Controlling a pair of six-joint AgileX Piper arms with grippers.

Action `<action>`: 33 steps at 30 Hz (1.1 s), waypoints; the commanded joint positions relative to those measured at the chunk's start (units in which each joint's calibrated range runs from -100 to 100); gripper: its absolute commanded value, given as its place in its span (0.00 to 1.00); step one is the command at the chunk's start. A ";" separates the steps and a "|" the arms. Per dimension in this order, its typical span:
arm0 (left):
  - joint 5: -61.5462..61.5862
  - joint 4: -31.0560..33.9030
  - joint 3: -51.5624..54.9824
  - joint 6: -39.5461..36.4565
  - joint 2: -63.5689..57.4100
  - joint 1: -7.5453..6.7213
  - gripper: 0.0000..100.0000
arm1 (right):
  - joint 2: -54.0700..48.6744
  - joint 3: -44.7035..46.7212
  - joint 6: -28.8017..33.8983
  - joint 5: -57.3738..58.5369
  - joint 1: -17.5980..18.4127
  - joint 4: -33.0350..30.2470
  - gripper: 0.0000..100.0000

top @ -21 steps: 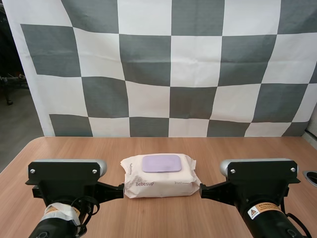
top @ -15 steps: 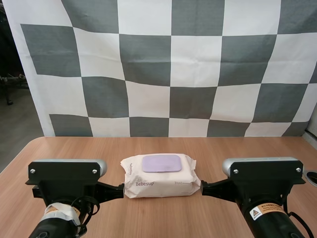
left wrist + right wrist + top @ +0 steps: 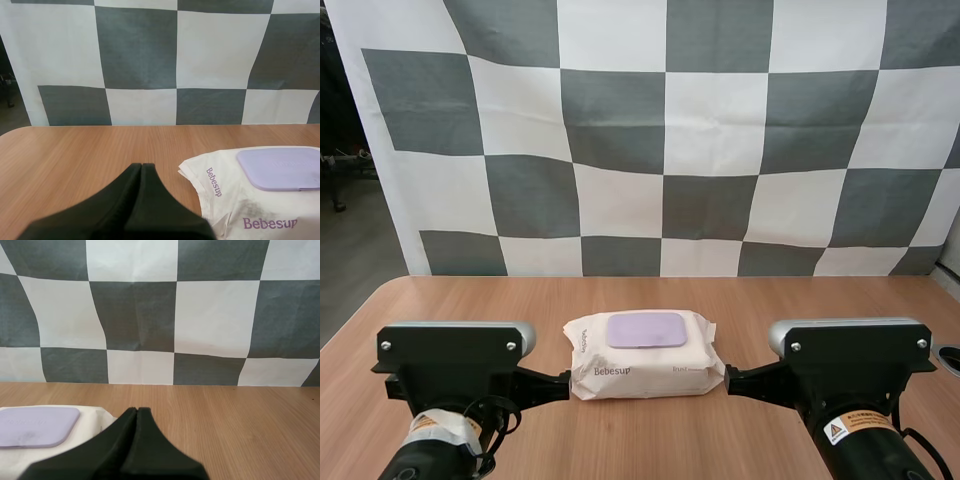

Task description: Open the wet wipes lid

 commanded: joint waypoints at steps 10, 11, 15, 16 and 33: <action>-0.07 -0.38 0.00 -0.28 0.00 0.05 0.00 | 0.00 0.00 0.03 -0.01 0.01 0.01 0.00; -0.07 -1.32 0.00 -0.28 0.00 0.05 0.00 | 0.00 0.00 0.03 -0.01 0.01 0.01 0.00; -2.37 -3.64 0.00 -0.28 0.00 0.05 0.00 | 0.00 0.00 0.03 -0.01 0.01 0.01 0.00; -3.65 -3.64 0.00 -0.28 0.00 0.05 0.00 | 0.00 0.00 0.03 -0.01 0.01 0.40 0.00; -78.21 -3.64 0.00 0.00 0.00 -0.61 0.00 | 0.00 0.00 -0.06 -87.70 0.01 -5.08 0.00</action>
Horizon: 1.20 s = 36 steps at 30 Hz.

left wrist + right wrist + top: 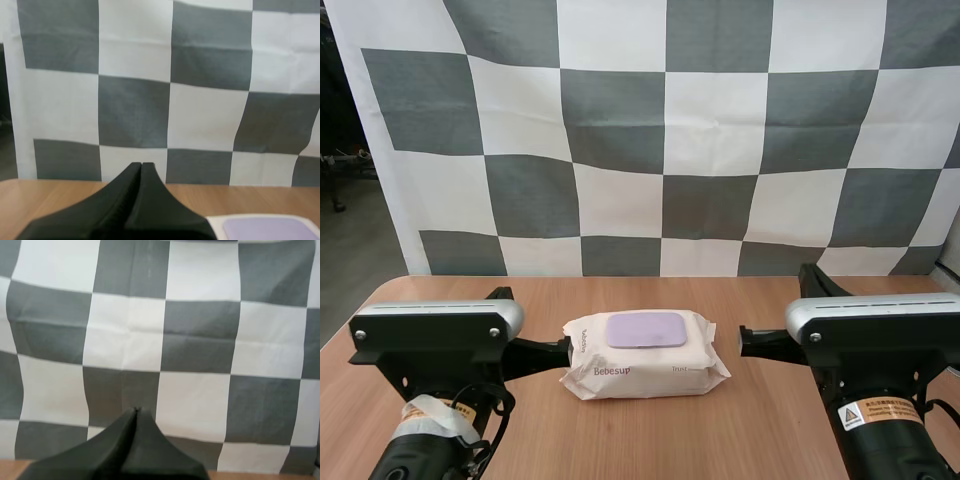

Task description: Open the wet wipes lid

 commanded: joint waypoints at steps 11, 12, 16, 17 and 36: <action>-39.70 12.41 -16.41 8.60 3.40 -0.02 0.00 | 6.12 -21.53 -2.30 0.05 0.29 -17.86 0.00; -30.71 14.28 -20.15 9.82 5.88 -0.02 0.00 | 9.29 -25.80 -2.21 4.71 0.29 -20.08 0.00; -4.49 17.11 -33.88 14.65 16.65 -0.02 0.00 | 22.08 -40.84 -2.31 27.84 0.29 -24.49 0.00; 0.02 17.11 -36.01 17.05 19.00 0.25 0.00 | 25.25 -44.13 -3.34 35.28 0.29 -24.62 0.00; 44.13 -17.93 -35.65 43.69 46.12 5.55 0.00 | 52.91 -46.60 -25.31 51.19 0.29 -12.15 0.00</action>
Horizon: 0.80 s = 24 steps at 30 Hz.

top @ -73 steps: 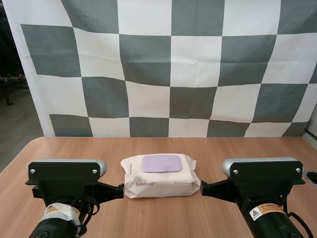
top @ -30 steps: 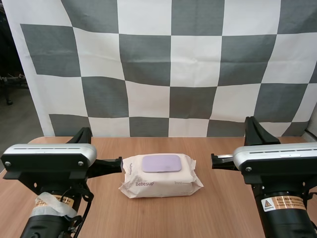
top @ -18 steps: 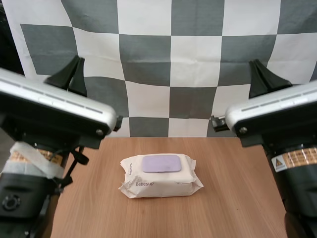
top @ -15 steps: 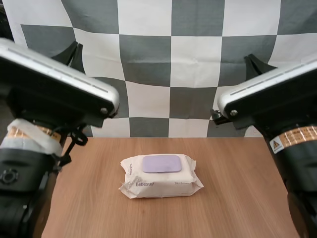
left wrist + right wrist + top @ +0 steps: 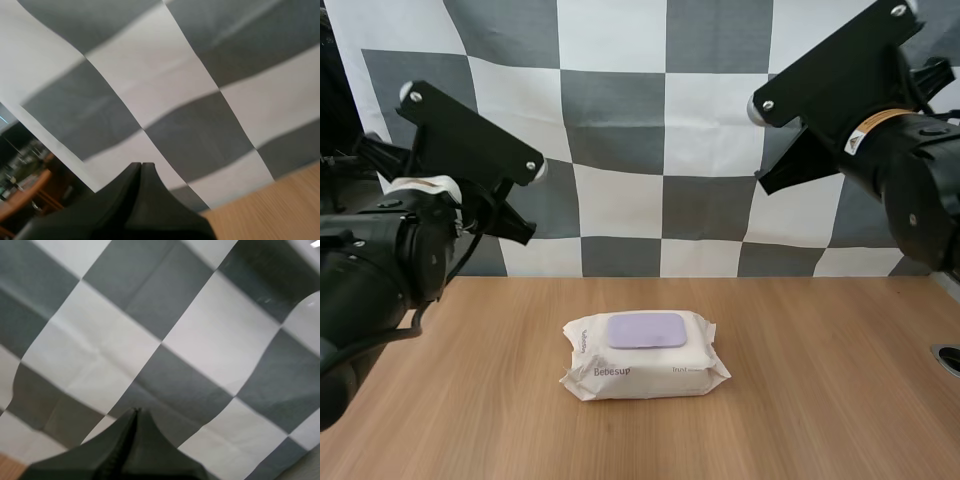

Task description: Open the wet wipes lid

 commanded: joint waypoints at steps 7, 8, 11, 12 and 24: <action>39.23 -34.58 6.02 29.97 4.80 -0.01 0.00 | 4.15 11.64 -18.46 12.73 0.02 10.53 0.00; 40.22 -35.57 6.13 31.84 6.02 -0.01 0.00 | 4.15 11.64 -18.46 13.48 0.02 11.02 0.00; 41.48 -38.99 6.13 36.39 10.18 -0.01 0.00 | 4.15 11.64 -18.46 15.42 0.17 12.28 0.00; 42.54 -39.99 6.13 37.87 11.54 -0.01 0.00 | 4.15 11.64 -18.46 16.57 0.35 12.28 0.00; 68.34 -55.64 6.13 60.05 16.19 12.51 0.00 | 4.15 11.64 -25.67 33.74 12.61 21.42 0.00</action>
